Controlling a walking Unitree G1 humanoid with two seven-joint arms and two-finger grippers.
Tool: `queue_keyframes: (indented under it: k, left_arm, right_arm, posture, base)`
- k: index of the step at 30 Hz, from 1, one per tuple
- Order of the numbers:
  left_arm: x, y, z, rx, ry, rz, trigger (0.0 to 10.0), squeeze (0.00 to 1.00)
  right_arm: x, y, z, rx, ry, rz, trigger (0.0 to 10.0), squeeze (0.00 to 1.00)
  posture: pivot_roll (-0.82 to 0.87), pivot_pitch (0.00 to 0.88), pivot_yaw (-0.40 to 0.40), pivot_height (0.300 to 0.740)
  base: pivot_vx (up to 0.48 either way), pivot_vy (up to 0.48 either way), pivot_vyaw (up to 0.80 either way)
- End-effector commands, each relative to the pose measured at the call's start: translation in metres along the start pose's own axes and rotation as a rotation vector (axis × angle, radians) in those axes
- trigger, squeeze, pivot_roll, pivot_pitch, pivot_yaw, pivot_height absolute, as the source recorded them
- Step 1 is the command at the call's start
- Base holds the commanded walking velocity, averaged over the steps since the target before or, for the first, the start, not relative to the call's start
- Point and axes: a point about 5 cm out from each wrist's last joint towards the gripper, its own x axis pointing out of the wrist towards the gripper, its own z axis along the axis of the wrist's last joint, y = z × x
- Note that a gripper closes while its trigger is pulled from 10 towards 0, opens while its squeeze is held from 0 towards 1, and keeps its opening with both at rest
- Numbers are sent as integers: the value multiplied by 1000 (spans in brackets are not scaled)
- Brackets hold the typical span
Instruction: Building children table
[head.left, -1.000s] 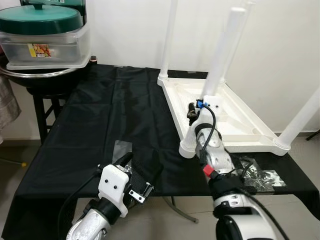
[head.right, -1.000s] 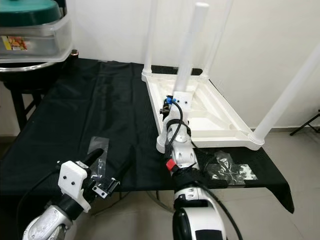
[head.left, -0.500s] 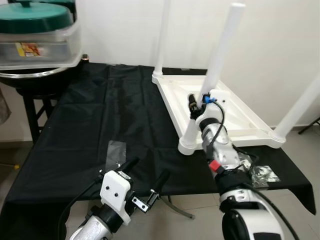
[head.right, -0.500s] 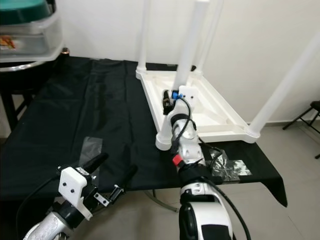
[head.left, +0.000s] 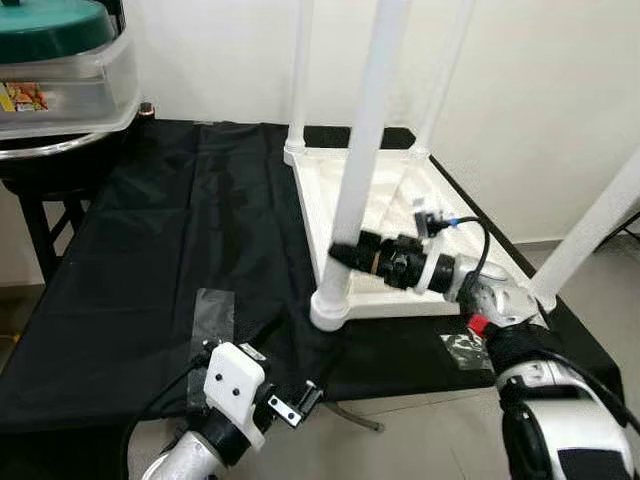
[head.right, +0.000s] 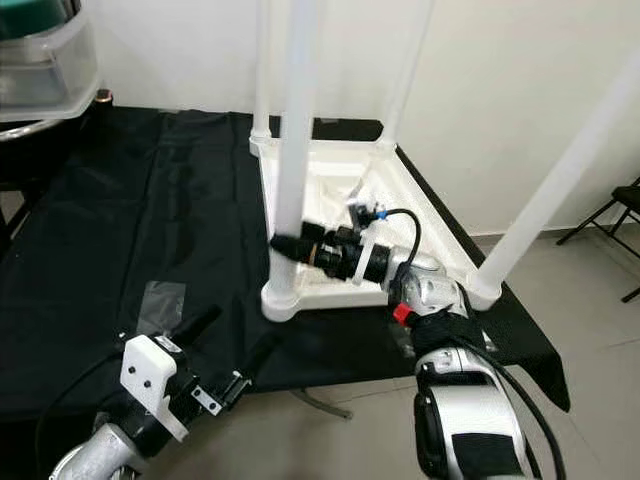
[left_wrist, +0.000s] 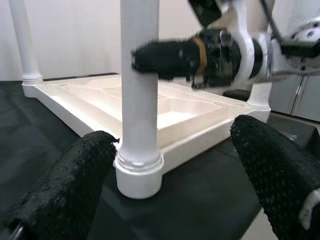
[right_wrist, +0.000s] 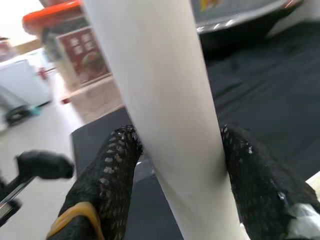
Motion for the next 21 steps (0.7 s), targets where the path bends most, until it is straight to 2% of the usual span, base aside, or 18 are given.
queue_keyframes:
  k: [1,2,3,6,7,10,11,12,13,14,16,17,18,19,21]
  left_arm:
    - [-1,-3,2,6,-12,-11,10000,0]
    - [-1,-3,2,6,-12,-11,10000,0]
    - [-1,-3,2,6,-12,-11,10000,0]
    - [-2,-3,1,7,-11,-8,10000,0]
    - [-2,-3,1,7,-11,-8,10000,0]
    - [-2,-3,0,9,-10,-8,10000,0]
    - [-2,-3,0,9,-10,-8,10000,0]
    - [-2,-3,0,9,-9,-8,10000,0]
    - [-2,-3,0,9,-9,-8,10000,0]
    - [-2,-4,0,6,-10,-12,10000,0]
    - [-2,-4,-1,5,-11,-13,10000,0]
    - [-2,-4,-1,1,-13,-16,10000,0]
    - [-2,-4,-1,-1,-13,-19,10000,0]
    - [-2,-4,-1,-1,-13,-19,10000,0]
    - [-2,-4,-2,-1,-11,-22,10000,0]
  right_arm:
    - [5,-1,-6,4,52,4,10000,0]
    - [7,-3,-8,-4,60,-35,0,0]
    - [7,-3,-8,-4,60,-35,0,0]
    - [14,-13,-5,-68,41,-223,0,0]
    - [14,-13,-5,-68,41,-223,0,0]
    - [19,-19,6,-130,-51,-389,0,0]
    - [19,-19,6,-130,-51,-389,0,0]
    - [20,-21,8,-128,-77,-449,0,0]
    - [20,-21,8,-128,-77,-449,0,0]
    - [25,-22,8,-131,-125,-528,0,0]
    - [26,-22,8,-129,-135,-566,0,0]
    - [27,-24,4,-132,-132,-675,0,0]
    - [25,-26,-4,-140,-111,-840,0,0]
    - [25,-26,-4,-140,-111,-840,0,0]
    - [19,-24,-18,-154,-96,-1100,0,0]
  posture:
    - [109,60,-125,740]
    - [109,60,-125,740]
    - [109,60,-125,740]
    - [111,54,-127,740]
    - [111,54,-127,740]
    - [109,50,-129,740]
    - [109,50,-129,740]
    - [101,47,-126,740]
    - [101,47,-126,740]
    - [98,45,-125,740]
    - [98,45,-125,740]
    - [94,43,-125,740]
    - [91,38,-123,740]
    - [91,38,-123,740]
    - [90,40,-125,740]
  base:
    - [0,0,0]
    - [0,0,0]
    - [0,0,0]
    - [0,0,0]
    - [0,0,0]
    - [0,0,0]
    - [0,0,0]
    - [0,0,0]
    - [0,0,0]
    - [0,0,0]
    - [0,0,0]
    - [0,0,0]
    - [0,0,0]
    - [0,0,0]
    - [0,0,0]
